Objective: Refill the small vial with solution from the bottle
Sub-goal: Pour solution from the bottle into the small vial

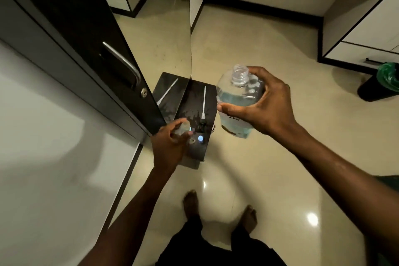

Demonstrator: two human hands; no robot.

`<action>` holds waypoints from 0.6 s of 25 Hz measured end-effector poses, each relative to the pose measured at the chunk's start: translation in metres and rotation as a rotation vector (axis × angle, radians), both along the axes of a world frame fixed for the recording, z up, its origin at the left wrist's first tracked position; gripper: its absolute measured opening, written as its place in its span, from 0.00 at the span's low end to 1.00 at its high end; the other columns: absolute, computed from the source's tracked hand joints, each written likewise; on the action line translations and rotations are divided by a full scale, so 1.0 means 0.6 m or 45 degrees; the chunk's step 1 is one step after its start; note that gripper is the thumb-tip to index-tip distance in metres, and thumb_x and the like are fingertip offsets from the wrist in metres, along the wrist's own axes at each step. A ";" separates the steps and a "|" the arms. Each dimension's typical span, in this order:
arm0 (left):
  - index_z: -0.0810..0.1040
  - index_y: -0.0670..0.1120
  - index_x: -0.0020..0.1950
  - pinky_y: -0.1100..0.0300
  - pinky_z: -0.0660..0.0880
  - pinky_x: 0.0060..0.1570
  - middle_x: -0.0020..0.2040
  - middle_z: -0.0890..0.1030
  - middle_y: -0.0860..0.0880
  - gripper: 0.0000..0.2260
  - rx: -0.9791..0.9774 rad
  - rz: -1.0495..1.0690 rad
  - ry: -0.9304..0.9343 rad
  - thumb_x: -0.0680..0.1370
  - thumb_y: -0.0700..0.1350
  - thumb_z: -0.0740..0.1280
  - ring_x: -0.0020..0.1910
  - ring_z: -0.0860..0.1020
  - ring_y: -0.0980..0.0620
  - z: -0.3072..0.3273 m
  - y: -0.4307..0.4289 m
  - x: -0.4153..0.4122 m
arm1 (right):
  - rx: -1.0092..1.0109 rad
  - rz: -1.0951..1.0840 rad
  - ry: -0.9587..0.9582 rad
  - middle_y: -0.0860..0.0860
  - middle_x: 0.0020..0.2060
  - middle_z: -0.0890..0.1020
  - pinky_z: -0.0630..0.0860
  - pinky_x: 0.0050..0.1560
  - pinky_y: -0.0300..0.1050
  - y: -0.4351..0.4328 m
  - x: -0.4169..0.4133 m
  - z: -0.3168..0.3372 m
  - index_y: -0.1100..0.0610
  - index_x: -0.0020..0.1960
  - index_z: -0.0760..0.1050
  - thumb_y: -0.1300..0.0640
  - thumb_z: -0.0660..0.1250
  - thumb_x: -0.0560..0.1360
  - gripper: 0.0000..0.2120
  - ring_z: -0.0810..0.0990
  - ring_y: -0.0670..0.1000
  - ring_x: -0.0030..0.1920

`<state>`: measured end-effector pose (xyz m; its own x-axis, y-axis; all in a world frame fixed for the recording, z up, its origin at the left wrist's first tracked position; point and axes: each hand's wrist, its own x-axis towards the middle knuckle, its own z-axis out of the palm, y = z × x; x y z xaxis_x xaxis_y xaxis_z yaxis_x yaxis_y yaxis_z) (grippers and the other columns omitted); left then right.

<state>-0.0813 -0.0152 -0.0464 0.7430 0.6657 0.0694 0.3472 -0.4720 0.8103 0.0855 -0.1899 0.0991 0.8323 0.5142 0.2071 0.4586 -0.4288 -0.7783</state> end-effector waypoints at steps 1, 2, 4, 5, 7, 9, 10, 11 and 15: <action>0.82 0.45 0.63 0.76 0.76 0.47 0.53 0.85 0.52 0.16 -0.026 0.020 0.024 0.77 0.49 0.75 0.47 0.81 0.65 -0.035 0.003 -0.003 | 0.042 -0.018 0.048 0.45 0.54 0.85 0.83 0.55 0.46 0.008 0.002 -0.022 0.51 0.64 0.78 0.43 0.86 0.57 0.39 0.85 0.45 0.51; 0.83 0.43 0.60 0.77 0.75 0.45 0.50 0.85 0.52 0.12 -0.058 0.048 0.049 0.77 0.45 0.75 0.43 0.80 0.69 -0.067 0.004 -0.005 | 0.066 -0.029 0.088 0.44 0.53 0.85 0.83 0.55 0.45 0.014 0.004 -0.044 0.51 0.64 0.78 0.44 0.87 0.57 0.38 0.84 0.45 0.51; 0.84 0.41 0.53 0.77 0.74 0.43 0.44 0.84 0.51 0.06 -0.119 0.137 0.136 0.77 0.41 0.75 0.39 0.78 0.74 -0.111 0.003 -0.006 | 0.086 -0.023 0.111 0.43 0.53 0.84 0.82 0.55 0.43 0.016 0.002 -0.073 0.51 0.64 0.78 0.46 0.87 0.58 0.37 0.84 0.43 0.51; 0.84 0.40 0.52 0.79 0.72 0.42 0.43 0.84 0.50 0.05 -0.132 0.161 0.190 0.77 0.39 0.74 0.38 0.77 0.74 -0.136 0.005 0.000 | 0.086 -0.013 0.116 0.42 0.53 0.84 0.82 0.54 0.40 0.015 0.004 -0.090 0.52 0.63 0.78 0.46 0.87 0.58 0.37 0.84 0.42 0.51; 0.83 0.39 0.51 0.83 0.67 0.44 0.43 0.84 0.47 0.05 -0.086 0.124 0.276 0.76 0.37 0.74 0.37 0.77 0.70 -0.170 0.007 0.010 | 0.082 0.011 0.133 0.39 0.51 0.83 0.80 0.53 0.35 0.008 0.006 -0.109 0.51 0.63 0.78 0.47 0.87 0.58 0.36 0.83 0.40 0.50; 0.83 0.38 0.53 0.79 0.70 0.49 0.46 0.85 0.44 0.07 -0.006 0.057 0.311 0.75 0.36 0.74 0.45 0.79 0.60 -0.207 0.013 0.017 | 0.070 0.039 0.159 0.40 0.52 0.83 0.79 0.53 0.34 -0.004 0.006 -0.125 0.51 0.63 0.78 0.48 0.87 0.59 0.36 0.83 0.41 0.52; 0.82 0.38 0.54 0.73 0.74 0.52 0.48 0.85 0.43 0.09 0.012 0.040 0.313 0.75 0.36 0.74 0.48 0.79 0.56 -0.222 0.017 0.019 | 0.067 0.051 0.161 0.41 0.53 0.83 0.79 0.53 0.34 -0.011 0.004 -0.130 0.52 0.63 0.78 0.48 0.87 0.59 0.36 0.83 0.42 0.52; 0.82 0.38 0.56 0.66 0.76 0.53 0.50 0.85 0.42 0.10 -0.014 0.042 0.316 0.75 0.35 0.74 0.50 0.78 0.55 -0.233 0.021 0.021 | 0.066 0.056 0.159 0.42 0.53 0.83 0.78 0.53 0.33 -0.018 0.003 -0.134 0.53 0.63 0.78 0.49 0.87 0.59 0.36 0.83 0.43 0.52; 0.80 0.39 0.60 0.61 0.79 0.53 0.55 0.83 0.41 0.13 -0.108 -0.016 0.371 0.76 0.36 0.74 0.57 0.81 0.46 -0.256 0.036 0.026 | 0.069 0.066 0.198 0.44 0.53 0.84 0.77 0.52 0.32 -0.037 -0.007 -0.143 0.54 0.63 0.79 0.51 0.87 0.59 0.35 0.84 0.45 0.52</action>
